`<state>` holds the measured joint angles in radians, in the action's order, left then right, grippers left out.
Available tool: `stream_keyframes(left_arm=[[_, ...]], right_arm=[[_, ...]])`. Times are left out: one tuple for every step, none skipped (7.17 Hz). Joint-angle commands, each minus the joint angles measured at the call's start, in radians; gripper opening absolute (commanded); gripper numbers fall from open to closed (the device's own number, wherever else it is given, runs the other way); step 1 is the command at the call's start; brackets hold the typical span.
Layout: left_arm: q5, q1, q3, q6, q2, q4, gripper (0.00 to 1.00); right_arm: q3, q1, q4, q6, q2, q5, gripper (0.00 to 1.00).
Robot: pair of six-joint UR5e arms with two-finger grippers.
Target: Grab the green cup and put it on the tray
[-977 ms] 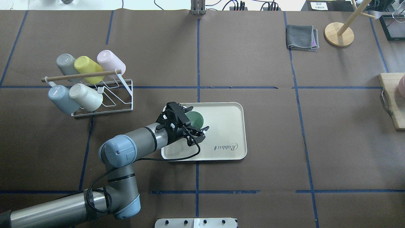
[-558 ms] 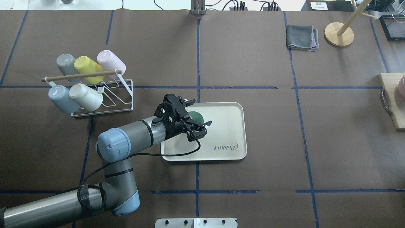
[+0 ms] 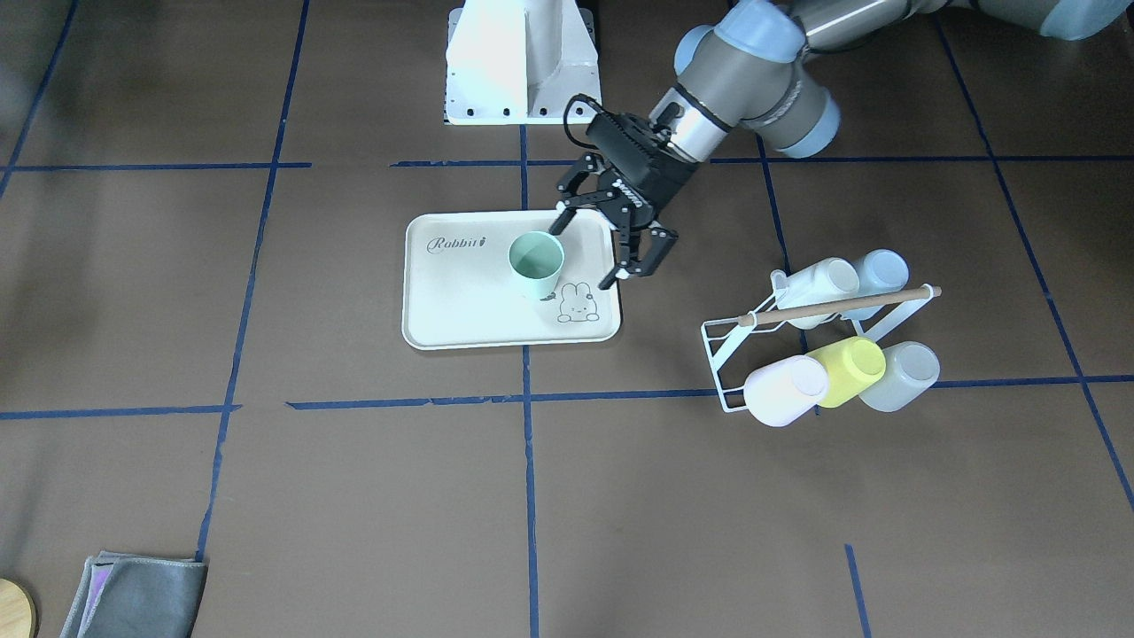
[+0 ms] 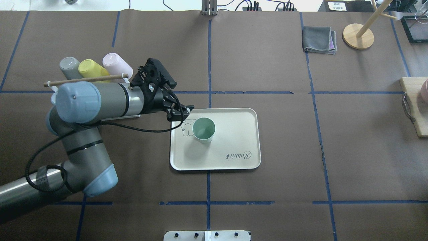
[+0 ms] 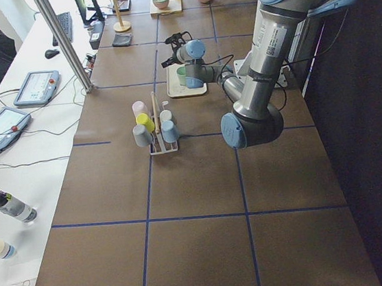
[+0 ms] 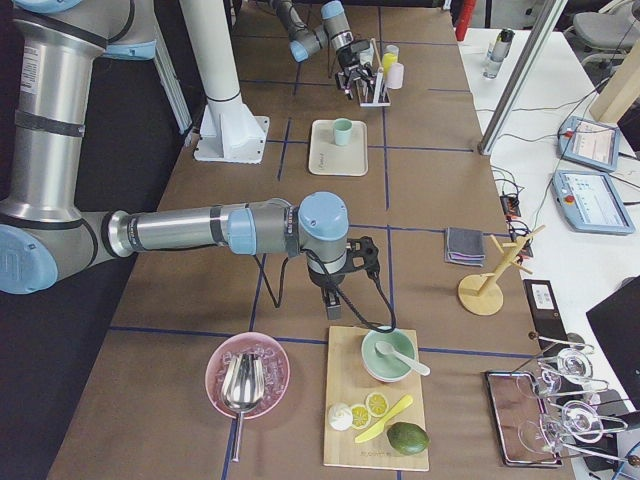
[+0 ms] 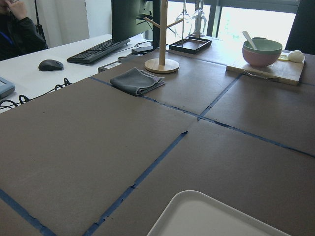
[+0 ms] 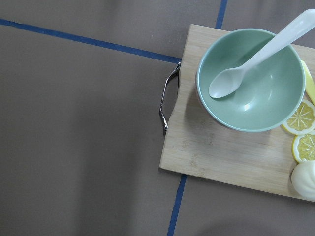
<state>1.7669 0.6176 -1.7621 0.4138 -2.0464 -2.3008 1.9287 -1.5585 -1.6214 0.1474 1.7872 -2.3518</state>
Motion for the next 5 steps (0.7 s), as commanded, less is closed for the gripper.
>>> stream_keyframes(left_arm=[[0.278,0.208,-0.166,-0.019,0.02,0.472,0.99],[0.329,0.293,-0.19,-0.156,0.046,0.606,0.99],[0.339,0.379,-0.198,-0.344,0.099,0.715,0.99],[0.339,0.472,-0.189,-0.453,0.129,0.854,1.0],[0.342,0.584,-0.188,-0.46,0.191,0.93,1.0]], right_arm=[[-0.002,0.0,0.0,0.0,-0.002,0.002,1.0],[-0.004,0.0,0.0,0.001,-0.002,0.005,1.0],[-0.007,0.0,0.0,0.0,-0.002,0.009,1.0],[-0.008,0.0,0.0,-0.012,-0.002,0.009,1.0],[-0.008,0.0,0.0,-0.02,-0.002,0.008,1.0]])
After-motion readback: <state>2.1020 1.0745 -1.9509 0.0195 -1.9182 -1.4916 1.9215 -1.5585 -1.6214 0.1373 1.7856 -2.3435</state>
